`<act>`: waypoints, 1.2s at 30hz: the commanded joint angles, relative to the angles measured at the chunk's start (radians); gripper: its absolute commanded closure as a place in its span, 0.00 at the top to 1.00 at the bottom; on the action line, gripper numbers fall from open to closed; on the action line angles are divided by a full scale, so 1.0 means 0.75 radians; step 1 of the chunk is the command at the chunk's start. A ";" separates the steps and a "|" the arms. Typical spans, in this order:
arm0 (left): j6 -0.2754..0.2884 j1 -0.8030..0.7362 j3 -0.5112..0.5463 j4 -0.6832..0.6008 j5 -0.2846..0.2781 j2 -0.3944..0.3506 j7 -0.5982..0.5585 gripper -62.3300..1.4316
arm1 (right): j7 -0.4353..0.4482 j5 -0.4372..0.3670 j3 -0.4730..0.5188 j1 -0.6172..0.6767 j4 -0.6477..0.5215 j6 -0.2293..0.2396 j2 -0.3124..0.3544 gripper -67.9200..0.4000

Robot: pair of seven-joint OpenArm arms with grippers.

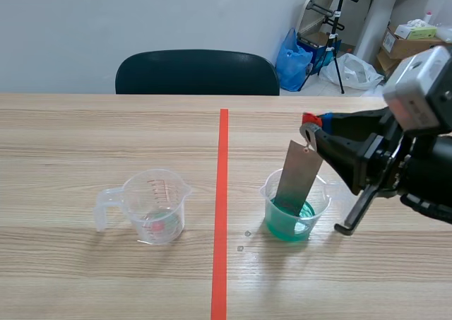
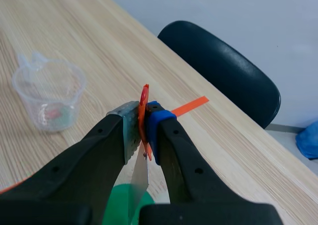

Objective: Do the redox reaction experiment

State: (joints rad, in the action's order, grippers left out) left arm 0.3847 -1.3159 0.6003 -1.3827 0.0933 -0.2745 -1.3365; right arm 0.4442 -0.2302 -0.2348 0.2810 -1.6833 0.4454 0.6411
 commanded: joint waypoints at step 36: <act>-0.002 -0.001 0.016 -0.007 -0.014 -0.005 -0.018 1.00 | -0.491 -0.392 0.305 0.100 -0.554 -0.004 0.149 0.02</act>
State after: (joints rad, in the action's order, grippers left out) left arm 0.3847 -1.3159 0.6010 -1.3827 0.0933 -0.2745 -1.3365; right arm 0.0696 -0.5022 -0.0109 0.3664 -2.0853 0.4492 0.7532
